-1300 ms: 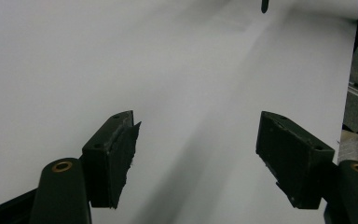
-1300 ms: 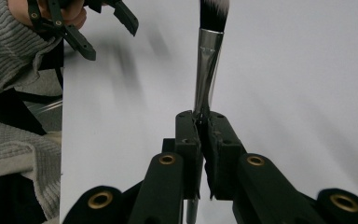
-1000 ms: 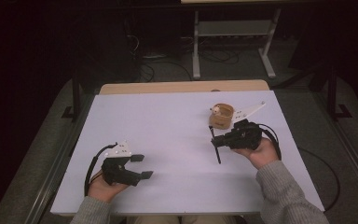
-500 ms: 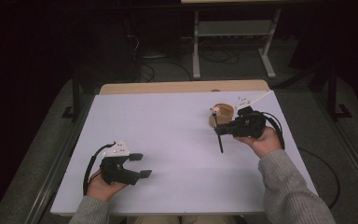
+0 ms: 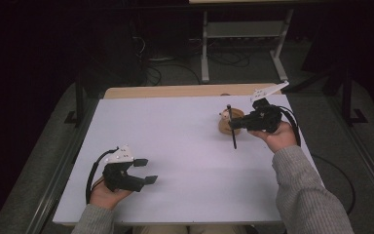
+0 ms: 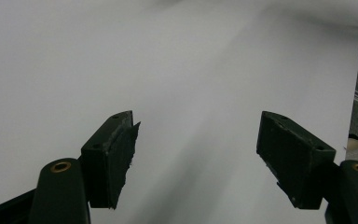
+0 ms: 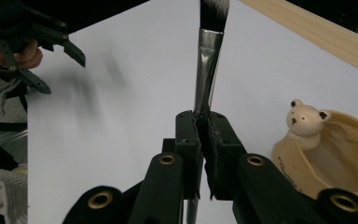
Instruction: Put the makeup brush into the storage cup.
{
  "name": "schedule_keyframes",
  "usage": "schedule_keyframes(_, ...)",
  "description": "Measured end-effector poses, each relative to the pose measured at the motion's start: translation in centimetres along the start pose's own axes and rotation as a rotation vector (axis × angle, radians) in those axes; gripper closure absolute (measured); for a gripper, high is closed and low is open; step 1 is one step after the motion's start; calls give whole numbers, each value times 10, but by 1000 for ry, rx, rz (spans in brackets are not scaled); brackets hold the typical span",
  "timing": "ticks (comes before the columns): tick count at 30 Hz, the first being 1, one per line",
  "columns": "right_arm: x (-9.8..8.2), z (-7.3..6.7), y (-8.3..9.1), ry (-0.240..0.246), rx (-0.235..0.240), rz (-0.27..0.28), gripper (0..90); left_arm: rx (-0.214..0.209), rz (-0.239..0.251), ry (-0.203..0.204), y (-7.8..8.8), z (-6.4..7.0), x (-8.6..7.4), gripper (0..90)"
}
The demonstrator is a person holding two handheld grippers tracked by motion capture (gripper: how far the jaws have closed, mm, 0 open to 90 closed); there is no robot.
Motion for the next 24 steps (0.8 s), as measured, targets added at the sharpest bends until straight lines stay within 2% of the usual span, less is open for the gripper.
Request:
schedule_keyframes(7,8,7,2,-12,-10,8,834,-8,-2,4,-1,1,0,270)
schedule_keyframes(15,28,17,10,-18,-37,21,834,-16,-4,2,-1,1,0,262)
schedule_keyframes(20,39,24,16,-15,-56,48,834,-17,-5,8,-2,0,-1,263)
schedule_keyframes(24,45,31,18,-29,-67,56,834,-16,-5,6,-2,0,0,262)
Point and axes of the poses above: each handheld gripper's, and its own axes: y roughly backward along the jaws, x roughly out of its top, z roughly to its right, the point moved 9 cm from there along -y, roughly forward along the jaws, and after that the axes turned 3 degrees about -z, right-handed, at the moved point
